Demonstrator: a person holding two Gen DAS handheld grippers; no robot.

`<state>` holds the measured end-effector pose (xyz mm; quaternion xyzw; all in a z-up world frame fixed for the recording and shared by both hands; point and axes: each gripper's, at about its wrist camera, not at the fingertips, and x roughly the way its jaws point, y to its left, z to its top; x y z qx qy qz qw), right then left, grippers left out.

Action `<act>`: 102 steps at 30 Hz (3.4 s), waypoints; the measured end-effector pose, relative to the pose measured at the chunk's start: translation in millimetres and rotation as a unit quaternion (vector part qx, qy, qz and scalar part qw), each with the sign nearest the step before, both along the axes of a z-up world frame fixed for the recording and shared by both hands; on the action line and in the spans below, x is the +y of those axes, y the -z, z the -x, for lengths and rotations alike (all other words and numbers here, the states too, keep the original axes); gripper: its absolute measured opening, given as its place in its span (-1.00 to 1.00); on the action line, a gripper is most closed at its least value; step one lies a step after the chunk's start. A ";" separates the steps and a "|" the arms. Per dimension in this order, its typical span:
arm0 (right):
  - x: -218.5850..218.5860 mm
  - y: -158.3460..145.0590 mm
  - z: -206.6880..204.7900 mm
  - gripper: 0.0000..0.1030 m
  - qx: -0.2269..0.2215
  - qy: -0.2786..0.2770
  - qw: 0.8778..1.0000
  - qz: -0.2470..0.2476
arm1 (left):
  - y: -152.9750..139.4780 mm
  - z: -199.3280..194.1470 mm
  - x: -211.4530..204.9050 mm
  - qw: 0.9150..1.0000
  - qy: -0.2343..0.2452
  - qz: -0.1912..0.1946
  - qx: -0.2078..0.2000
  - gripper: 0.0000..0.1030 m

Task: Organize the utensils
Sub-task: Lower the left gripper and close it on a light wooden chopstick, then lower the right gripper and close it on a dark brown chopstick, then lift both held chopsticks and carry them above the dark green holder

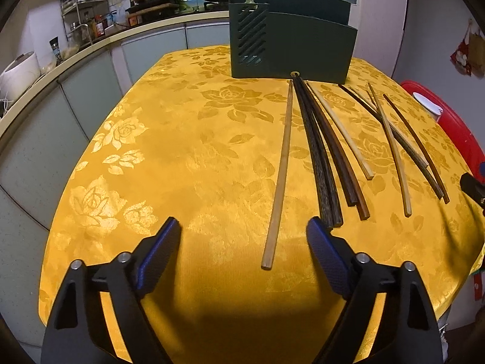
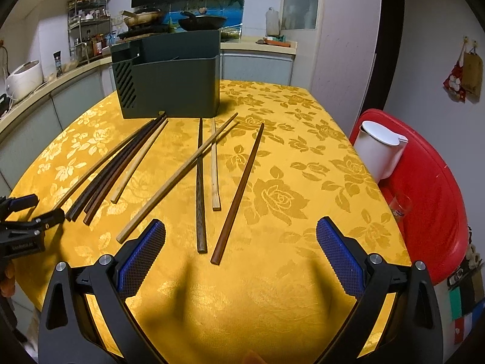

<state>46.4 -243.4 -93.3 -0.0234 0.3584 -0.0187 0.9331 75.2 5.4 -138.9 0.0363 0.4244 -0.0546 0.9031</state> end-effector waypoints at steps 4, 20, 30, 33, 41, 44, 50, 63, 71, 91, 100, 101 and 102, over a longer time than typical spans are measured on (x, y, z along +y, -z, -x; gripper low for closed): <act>-1.7 3.5 -0.5 0.88 0.006 -0.005 1.000 -0.002 | -3.3 -4.8 -2.2 1.000 0.017 -0.003 0.001 0.09; -22.0 19.8 6.5 0.60 0.038 -0.009 0.999 -0.035 | -2.0 -9.2 -7.9 0.997 0.065 -0.017 -0.033 -0.87; -13.3 31.8 -12.0 0.11 0.040 -0.001 0.999 0.009 | -2.5 -8.2 -5.6 0.998 0.059 -0.003 -0.031 -0.87; -22.1 31.5 -11.1 0.10 0.038 0.022 0.999 0.023 | -2.4 -7.7 -5.7 0.998 0.058 -0.004 -0.032 -0.87; -23.8 35.2 -1.6 -0.27 0.029 -0.006 0.999 -0.017 | -2.3 -4.5 -3.8 0.998 0.055 0.004 -0.036 -0.87; -26.0 36.7 -0.3 -0.41 0.022 -0.002 0.999 -0.040 | -1.6 -3.1 -4.2 0.998 0.056 0.005 -0.041 -0.87; -26.7 38.2 -0.1 -0.67 0.002 0.000 0.999 -0.040 | -1.2 -2.0 -4.3 0.997 0.057 0.006 -0.044 -0.87; -32.5 21.0 5.0 -0.85 -0.009 -0.006 0.999 -0.047 | -14.5 1.0 0.2 0.997 0.061 0.021 -0.042 -0.88; -43.2 -36.4 29.2 -0.85 -0.090 -0.003 0.994 -0.061 | -72.9 24.6 0.2 0.989 0.056 0.010 -0.135 -0.88; -42.8 -130.2 -15.0 -0.85 -0.157 -0.069 0.983 -0.072 | -178.3 -16.4 -12.9 0.973 0.097 0.042 -0.203 -0.88; -45.7 -162.7 -69.0 -0.85 -0.141 -0.078 0.983 -0.086 | -197.1 -61.0 -16.1 0.977 0.106 0.053 -0.177 -0.88; -44.6 -167.5 -74.4 -0.85 -0.140 -0.080 0.983 -0.087 | -199.9 -65.7 -16.6 0.977 0.106 0.054 -0.175 -0.88; -44.1 -173.1 -79.5 -0.85 -0.140 -0.082 0.983 -0.088 | -203.4 -70.7 -17.3 0.978 0.106 0.055 -0.172 -0.88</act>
